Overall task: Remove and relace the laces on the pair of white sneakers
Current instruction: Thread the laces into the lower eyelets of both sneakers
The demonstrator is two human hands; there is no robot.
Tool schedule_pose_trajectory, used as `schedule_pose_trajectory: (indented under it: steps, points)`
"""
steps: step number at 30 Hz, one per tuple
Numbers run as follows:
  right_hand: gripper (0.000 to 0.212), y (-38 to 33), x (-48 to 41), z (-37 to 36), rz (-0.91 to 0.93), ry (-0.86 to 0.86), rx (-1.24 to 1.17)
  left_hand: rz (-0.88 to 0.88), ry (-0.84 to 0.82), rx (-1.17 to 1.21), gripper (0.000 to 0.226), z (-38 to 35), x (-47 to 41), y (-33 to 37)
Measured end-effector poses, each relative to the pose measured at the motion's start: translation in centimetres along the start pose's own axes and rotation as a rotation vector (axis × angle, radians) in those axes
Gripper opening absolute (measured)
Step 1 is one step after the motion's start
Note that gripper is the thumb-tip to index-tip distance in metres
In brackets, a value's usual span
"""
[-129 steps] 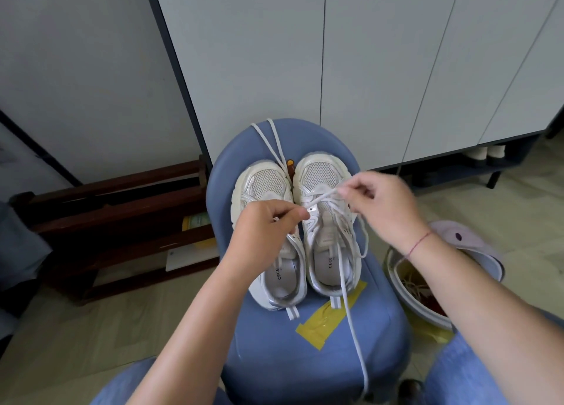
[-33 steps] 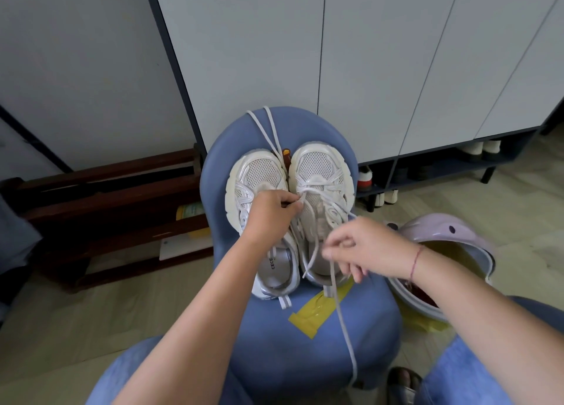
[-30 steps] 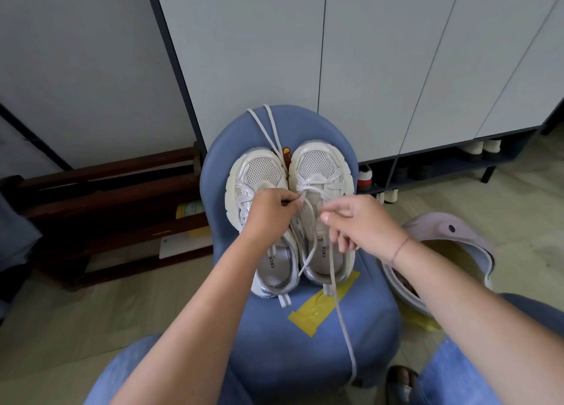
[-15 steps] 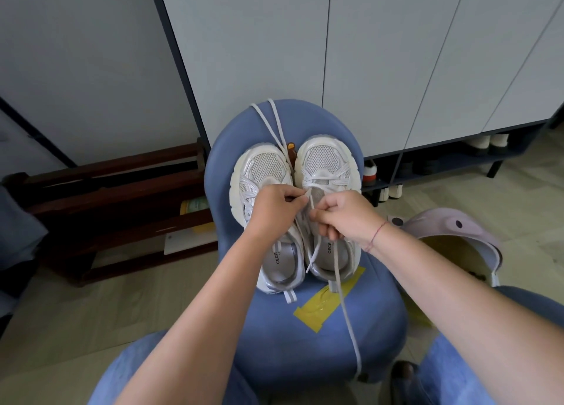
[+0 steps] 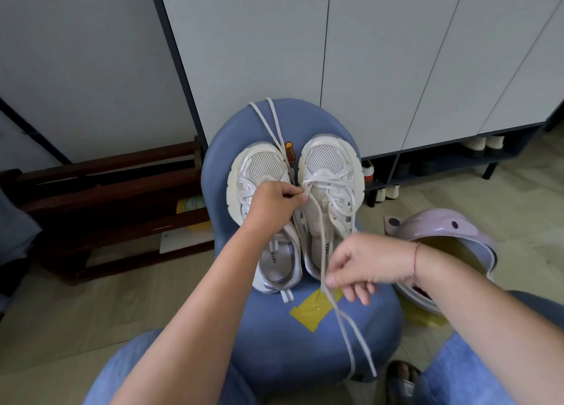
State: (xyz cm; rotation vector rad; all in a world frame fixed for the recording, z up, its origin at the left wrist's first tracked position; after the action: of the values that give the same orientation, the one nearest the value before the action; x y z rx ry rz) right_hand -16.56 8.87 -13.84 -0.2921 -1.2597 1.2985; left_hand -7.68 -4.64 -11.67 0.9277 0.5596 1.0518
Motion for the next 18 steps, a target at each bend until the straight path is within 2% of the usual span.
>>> schedule_pose_trajectory:
  steps: [4,6,15,18]
  points:
    - [0.010,-1.2,-0.5,5.3,0.196,0.520,-0.394,-0.013,0.012,-0.028,0.012,0.1,0.2,0.4]
    - [0.012,-1.5,-1.4,5.9,0.222,0.624,-0.486,-0.014,0.013,-0.027,0.007,0.1,0.4,0.5]
    - [0.023,-1.6,-4.3,5.4,0.191,0.636,-0.260,-0.017,0.085,-0.050,0.007,0.3,0.6,0.5]
    - [0.020,-1.7,-3.8,3.8,0.132,0.423,-0.087,0.004,0.077,-0.021,0.009,0.2,0.4,0.3]
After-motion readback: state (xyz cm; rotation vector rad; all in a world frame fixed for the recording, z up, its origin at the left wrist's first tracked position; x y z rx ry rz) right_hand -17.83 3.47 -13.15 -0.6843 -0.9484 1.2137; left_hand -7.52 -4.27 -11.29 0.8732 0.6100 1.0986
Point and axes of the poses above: each hand's wrist, its own x-axis away from the middle knuckle, its own z-axis out of the back of the hand, y = z × x, the point moved 7 cm from there along -x, towards the middle knuckle, and after that the axes turned 4 degrees about -x, right-handed, at the moved point
